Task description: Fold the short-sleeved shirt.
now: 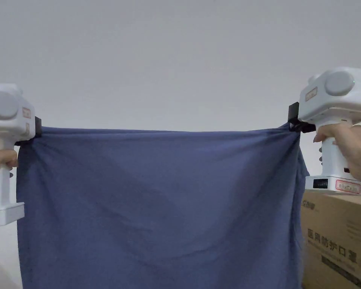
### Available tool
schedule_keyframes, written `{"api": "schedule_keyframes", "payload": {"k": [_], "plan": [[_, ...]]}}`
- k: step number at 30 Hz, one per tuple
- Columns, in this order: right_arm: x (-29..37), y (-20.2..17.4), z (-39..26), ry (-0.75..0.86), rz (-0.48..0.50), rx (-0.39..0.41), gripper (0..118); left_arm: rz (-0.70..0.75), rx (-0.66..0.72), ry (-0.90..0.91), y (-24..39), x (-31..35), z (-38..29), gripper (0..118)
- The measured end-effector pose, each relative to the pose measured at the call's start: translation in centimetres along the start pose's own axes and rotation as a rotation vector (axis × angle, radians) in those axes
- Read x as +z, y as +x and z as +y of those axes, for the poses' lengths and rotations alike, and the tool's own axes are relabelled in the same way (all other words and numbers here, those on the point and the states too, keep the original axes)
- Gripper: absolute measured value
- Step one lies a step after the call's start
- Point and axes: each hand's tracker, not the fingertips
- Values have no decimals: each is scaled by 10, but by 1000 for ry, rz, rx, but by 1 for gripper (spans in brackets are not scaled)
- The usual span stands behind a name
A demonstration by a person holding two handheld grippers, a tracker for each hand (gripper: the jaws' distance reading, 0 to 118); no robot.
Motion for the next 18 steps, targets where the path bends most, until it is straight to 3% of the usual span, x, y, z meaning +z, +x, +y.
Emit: {"api": "schedule_keyframes", "payload": {"k": [5,9,14,18], "plan": [[-57,13,-95,-183,-28,35,4,-26,-6,-110,-1,-46,-108,2],[-105,30,-200,-377,-38,11,4,15,-25,-354,-4,-88,-233,2],[-140,42,-345,-624,-60,43,4,45,14,-623,-8,-105,-388,2],[-143,61,-444,-806,-99,28,4,84,-129,-789,-7,-100,-485,2]]}}
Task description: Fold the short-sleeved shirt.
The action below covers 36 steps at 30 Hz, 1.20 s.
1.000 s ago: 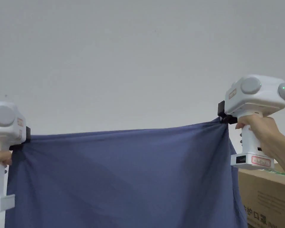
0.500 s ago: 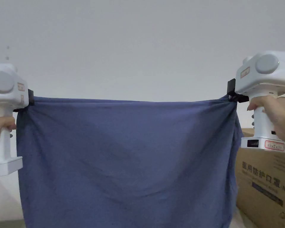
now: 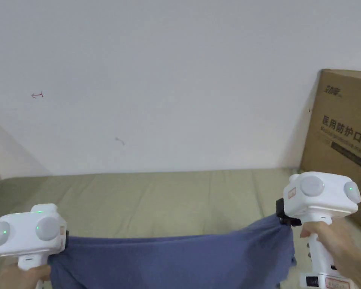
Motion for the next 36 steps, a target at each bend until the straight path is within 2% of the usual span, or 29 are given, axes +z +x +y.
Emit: {"api": "schedule_keyframes", "payload": {"k": [4,8,11,14,16,21,24,26,29,36], "plan": [[-30,11,-49,-102,-29,29,4,-33,45,-84,-12,-28,-40,2],[-29,33,-71,-108,-9,32,4,-46,29,-81,-28,-10,-70,2],[-2,39,-97,-99,-4,58,4,-68,44,-53,-39,20,-92,2],[29,49,-128,-87,5,50,4,-82,40,-32,-51,58,-123,2],[62,50,-161,-75,15,22,4,-91,8,-24,-59,84,-147,2],[125,67,-248,-85,26,32,4,-86,-49,-21,-79,149,-226,2],[156,80,-305,-101,49,8,4,-90,-39,-29,-94,184,-275,2],[172,87,-337,-108,43,-2,4,-107,-30,-39,-103,200,-305,2],[193,101,-377,-123,70,-39,4,-55,-133,-43,-106,224,-350,2],[216,111,-434,-130,72,-51,4,-73,-91,-51,-120,246,-397,2]]}}
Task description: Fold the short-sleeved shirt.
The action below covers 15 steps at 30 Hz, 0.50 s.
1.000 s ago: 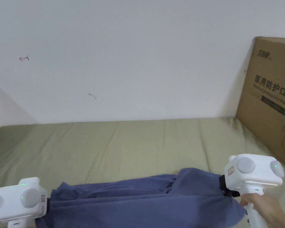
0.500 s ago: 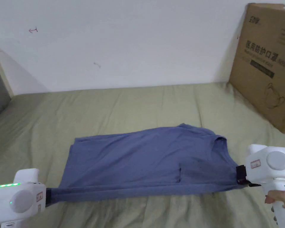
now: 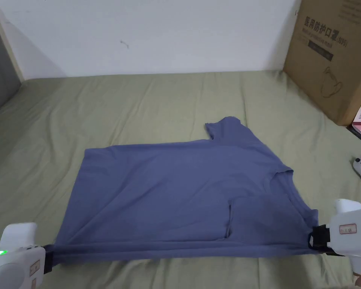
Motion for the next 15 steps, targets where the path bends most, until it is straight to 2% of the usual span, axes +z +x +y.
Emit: {"api": "schedule_keyframes", "payload": {"k": [2,3,4,5,6,7,8,9,11,15], "plan": [[-2,2,-5,-2,-3,-1,4,-22,12,16,-2,1,-2,6],[-2,2,-5,4,1,-3,4,-23,14,25,-3,3,-2,14],[-1,1,-5,12,4,-3,5,-24,20,30,-4,5,-1,31],[-1,-1,-4,17,2,1,9,-18,26,32,-5,6,0,66],[-1,-2,-2,19,-1,7,21,-22,43,33,-6,8,1,97],[0,-3,-1,22,-3,19,43,-33,63,31,-9,10,1,115],[2,-5,-1,31,-15,34,73,-54,83,21,-10,13,0,118],[6,-8,-1,41,-28,60,77,-92,107,30,-12,19,-1,113],[18,-12,-1,78,-23,90,77,-113,118,52,-13,33,0,108],[36,-19,-10,133,4,118,71,-147,166,83,-12,51,-10,79]]}}
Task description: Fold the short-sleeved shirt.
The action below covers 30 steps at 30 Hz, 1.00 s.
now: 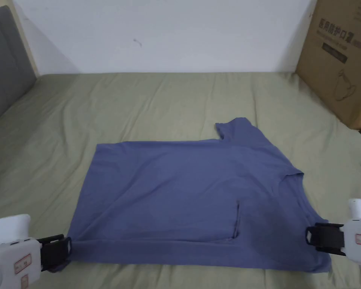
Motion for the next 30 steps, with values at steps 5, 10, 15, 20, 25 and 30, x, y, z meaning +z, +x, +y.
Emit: {"api": "schedule_keyframes", "payload": {"k": [5,10,15,20,25,30], "plan": [[-5,-4,-14,5,26,-24,0,10,19,-48,5,-3,-24,0],[-10,2,-20,-13,22,-68,0,-10,45,-25,-3,1,-34,14],[-10,7,-22,-26,11,-67,0,7,82,3,-13,-1,-24,118],[-14,10,-22,-47,3,-75,0,44,110,-29,-22,-35,-12,102],[-20,12,-25,-71,-12,-71,0,-15,138,-109,-21,-65,-11,4],[-12,12,-27,-67,5,-77,0,27,94,-88,-16,-61,-14,3]]}}
